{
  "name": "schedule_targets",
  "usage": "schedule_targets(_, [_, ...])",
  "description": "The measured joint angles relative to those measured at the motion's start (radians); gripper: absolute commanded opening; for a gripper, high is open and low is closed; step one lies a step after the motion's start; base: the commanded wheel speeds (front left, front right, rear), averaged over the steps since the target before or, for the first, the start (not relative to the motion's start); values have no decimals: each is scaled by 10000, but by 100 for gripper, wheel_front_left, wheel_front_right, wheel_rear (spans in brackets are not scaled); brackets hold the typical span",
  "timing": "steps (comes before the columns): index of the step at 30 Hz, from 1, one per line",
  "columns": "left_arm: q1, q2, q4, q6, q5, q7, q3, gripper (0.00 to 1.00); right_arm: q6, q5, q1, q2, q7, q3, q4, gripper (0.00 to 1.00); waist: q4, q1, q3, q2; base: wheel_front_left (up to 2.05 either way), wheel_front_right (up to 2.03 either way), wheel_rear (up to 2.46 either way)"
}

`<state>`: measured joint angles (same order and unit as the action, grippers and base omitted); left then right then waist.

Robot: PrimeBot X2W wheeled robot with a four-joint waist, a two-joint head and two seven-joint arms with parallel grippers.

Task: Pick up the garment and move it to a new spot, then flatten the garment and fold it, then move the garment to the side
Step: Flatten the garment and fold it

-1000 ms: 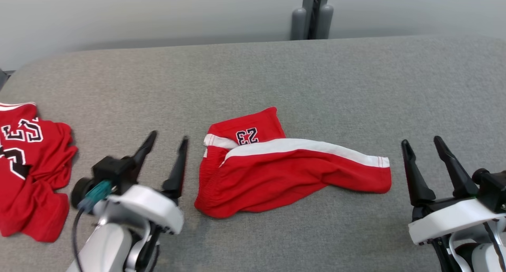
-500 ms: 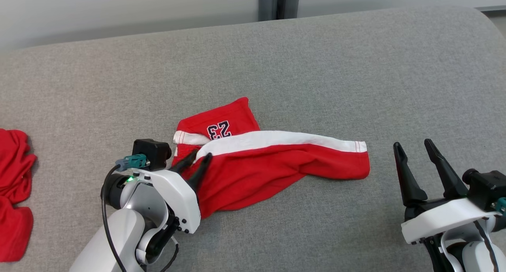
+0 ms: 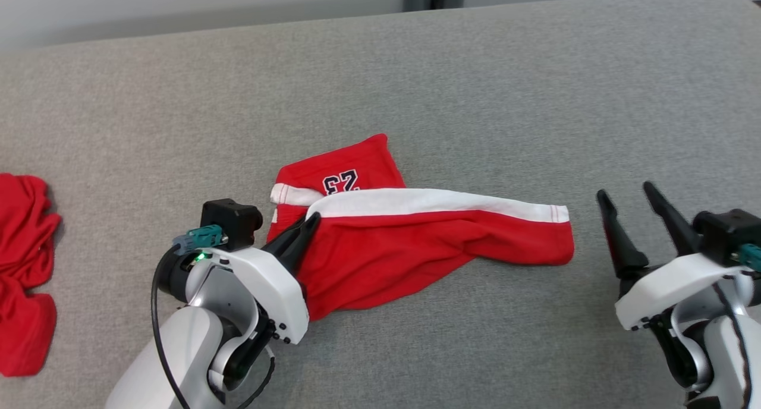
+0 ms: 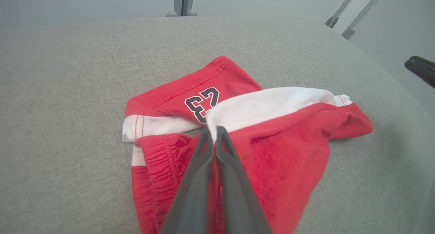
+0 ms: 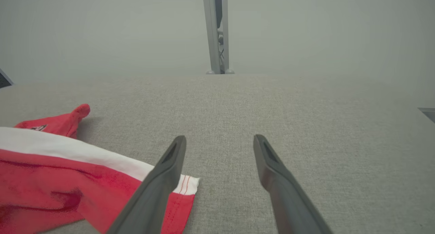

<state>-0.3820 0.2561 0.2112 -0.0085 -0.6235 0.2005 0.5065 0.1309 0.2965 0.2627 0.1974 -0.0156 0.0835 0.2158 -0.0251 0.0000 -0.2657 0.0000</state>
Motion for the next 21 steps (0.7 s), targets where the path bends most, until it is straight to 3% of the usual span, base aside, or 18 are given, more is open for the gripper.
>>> schedule_targets(11, [-324,-184,-65,-94,188,-290,274,0,0,993,1281,274,-399,1908,2961,100,656,0,-590,0,0,0,0])
schedule_targets(12, [-327,-186,-61,-96,203,-309,288,0,0,1057,1422,288,-470,2027,3139,62,681,0,-615,0,0,0,0])
schedule_targets(14, [-330,-192,-65,-96,230,-385,297,0,0,1223,1678,362,-581,2263,3419,14,717,1,-642,0,0,0,0])
schedule_targets(15, [-333,-192,-71,-121,244,-435,307,0,0,1298,1778,399,-667,2370,3530,0,729,1,-649,0,0,0,0])
schedule_targets(21, [-469,-58,-435,-79,685,-1076,307,0,0,1682,2228,723,-1329,2694,3423,0,711,0,-562,0,0,0,0])
